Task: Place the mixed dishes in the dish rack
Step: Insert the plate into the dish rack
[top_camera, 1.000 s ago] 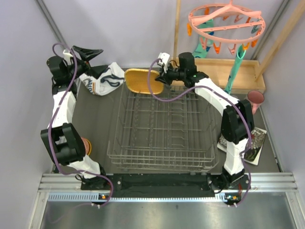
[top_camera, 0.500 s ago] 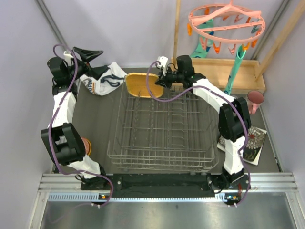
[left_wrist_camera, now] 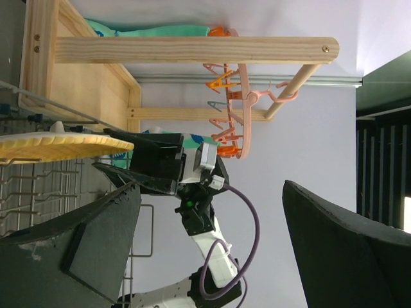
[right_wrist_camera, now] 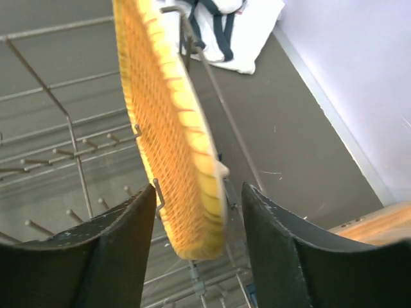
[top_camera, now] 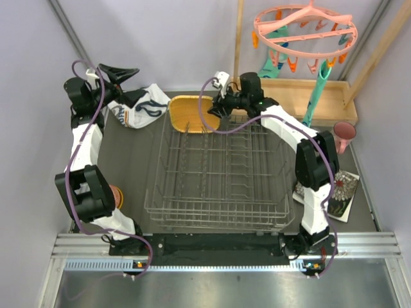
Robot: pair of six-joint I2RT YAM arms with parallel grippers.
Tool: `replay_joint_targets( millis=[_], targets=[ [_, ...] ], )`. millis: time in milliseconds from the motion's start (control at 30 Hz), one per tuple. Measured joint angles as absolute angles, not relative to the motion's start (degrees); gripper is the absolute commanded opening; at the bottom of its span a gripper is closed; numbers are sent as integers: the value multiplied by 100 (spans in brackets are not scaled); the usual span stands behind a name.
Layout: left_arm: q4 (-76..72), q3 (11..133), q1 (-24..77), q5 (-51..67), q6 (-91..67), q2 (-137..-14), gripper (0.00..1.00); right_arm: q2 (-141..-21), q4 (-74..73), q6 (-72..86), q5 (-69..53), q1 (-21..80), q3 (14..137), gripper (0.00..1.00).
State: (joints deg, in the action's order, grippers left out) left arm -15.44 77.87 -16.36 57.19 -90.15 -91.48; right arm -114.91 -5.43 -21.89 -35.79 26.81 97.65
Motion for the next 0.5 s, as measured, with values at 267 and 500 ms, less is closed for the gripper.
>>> replay_joint_targets(
  millis=[267,500],
  targets=[
    [-1503,7767,-1638,5690,-8989,-9122,94,-10881,-222,-1686,-3326,2338,9756,68],
    [-952,7609,-1640,5599,-8565,-8650,95,-9334,-78,-851,-2851,1966,9153,67]
  ],
)
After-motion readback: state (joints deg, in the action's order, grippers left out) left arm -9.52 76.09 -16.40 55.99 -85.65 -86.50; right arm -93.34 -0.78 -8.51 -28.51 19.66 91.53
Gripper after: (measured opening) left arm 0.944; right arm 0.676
